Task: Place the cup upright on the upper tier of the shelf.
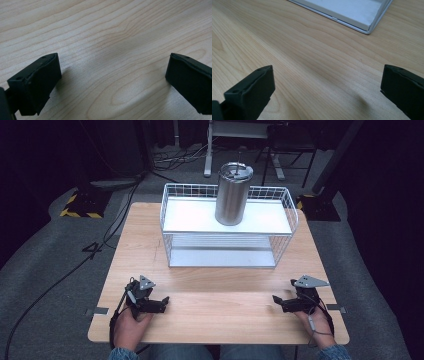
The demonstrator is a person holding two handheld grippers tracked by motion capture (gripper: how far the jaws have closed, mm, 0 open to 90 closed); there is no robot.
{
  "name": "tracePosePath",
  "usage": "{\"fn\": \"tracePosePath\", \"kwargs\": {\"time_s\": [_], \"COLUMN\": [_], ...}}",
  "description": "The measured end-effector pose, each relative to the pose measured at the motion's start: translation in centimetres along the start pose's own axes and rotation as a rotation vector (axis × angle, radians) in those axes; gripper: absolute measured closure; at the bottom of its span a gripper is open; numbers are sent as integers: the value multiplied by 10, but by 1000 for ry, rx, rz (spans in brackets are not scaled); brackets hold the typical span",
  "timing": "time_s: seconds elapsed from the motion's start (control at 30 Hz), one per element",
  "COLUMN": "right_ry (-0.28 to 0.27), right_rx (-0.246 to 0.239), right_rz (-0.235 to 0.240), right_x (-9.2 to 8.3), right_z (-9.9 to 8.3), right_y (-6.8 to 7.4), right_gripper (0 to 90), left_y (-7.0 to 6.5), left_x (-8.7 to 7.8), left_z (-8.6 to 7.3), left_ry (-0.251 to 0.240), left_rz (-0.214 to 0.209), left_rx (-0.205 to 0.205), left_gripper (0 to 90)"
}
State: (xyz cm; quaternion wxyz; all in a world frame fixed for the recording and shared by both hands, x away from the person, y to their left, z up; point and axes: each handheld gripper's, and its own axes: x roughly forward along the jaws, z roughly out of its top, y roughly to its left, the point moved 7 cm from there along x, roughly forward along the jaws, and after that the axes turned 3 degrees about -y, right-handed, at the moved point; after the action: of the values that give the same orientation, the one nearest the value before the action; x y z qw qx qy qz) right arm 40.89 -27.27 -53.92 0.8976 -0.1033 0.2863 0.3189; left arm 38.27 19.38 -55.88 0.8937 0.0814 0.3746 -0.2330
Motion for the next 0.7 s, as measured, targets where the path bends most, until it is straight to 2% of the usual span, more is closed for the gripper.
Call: {"fn": "tracePosePath", "kwargs": {"time_s": [0.4, 0.5, 0.53, 0.63, 0.7], "right_ry": [21, 50, 98, 110, 110], "right_rx": [-30, -26, -22, 2, 1], "right_rz": [-9, -8, -14, -6, -5], "right_x": [5, 7, 10, 10, 11], "right_z": [-4, -7, -12, -13, -13], "right_y": [4, 4, 4, 3, 3], "right_gripper": [0, 0, 3, 1, 1], "left_y": [0, 0, 0, 0, 0], "left_x": [0, 0, 0, 0, 0], "left_z": [0, 0, 0, 0, 0], "left_ry": [1, 0, 0, 0, 0], "left_rz": [0, 0, 0, 0, 0], "left_rx": [-1, 0, 0, 0, 0], "left_gripper": [6, 6, 6, 6, 6]}}
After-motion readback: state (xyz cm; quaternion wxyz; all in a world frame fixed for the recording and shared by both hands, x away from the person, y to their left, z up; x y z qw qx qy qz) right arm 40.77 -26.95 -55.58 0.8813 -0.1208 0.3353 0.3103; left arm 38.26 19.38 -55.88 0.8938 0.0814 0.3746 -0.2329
